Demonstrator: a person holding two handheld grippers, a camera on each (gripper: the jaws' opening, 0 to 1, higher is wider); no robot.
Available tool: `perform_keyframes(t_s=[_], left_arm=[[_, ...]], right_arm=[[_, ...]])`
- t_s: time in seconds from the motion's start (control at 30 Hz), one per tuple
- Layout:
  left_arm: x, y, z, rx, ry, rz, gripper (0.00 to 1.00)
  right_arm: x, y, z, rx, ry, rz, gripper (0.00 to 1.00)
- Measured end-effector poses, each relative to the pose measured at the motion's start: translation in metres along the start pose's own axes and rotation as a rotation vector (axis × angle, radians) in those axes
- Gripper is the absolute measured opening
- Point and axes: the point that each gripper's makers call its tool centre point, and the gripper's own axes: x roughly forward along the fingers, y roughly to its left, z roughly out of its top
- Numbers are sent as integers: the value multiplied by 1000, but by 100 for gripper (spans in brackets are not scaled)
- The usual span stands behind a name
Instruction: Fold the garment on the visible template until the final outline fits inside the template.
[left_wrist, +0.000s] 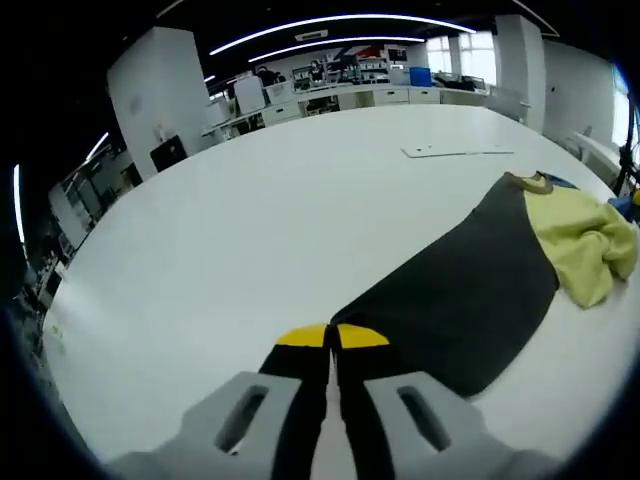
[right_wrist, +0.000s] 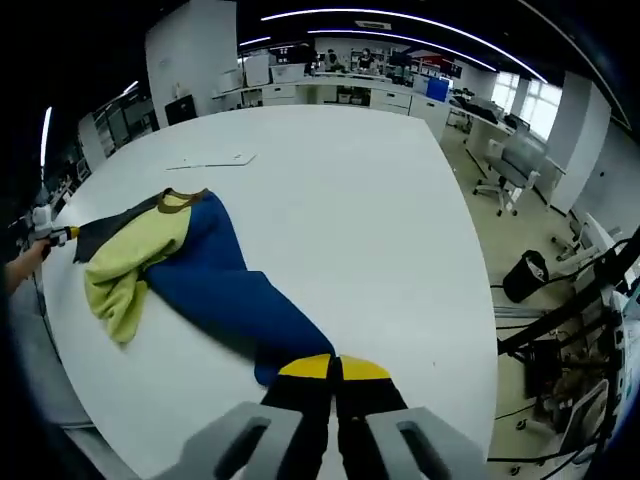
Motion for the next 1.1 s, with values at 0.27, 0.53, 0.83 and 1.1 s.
perform_keyframes(t_s=[0.27, 0.53, 0.83, 1.1], left_arm=[[6, 9, 13, 61, 3, 17, 0], [8, 12, 15, 81, 14, 20, 0], [0, 5, 11, 87, 16, -3, 13], [-15, -16, 11, -9, -27, -96, 49]], right_arm=[[-1, -20, -10, 10, 28, -46, 0], [2, -25, -16, -8, 36, -65, 0], [1, -17, -12, -61, 0, -46, 5], [-1, 18, 0, -65, -65, 61, 57]])
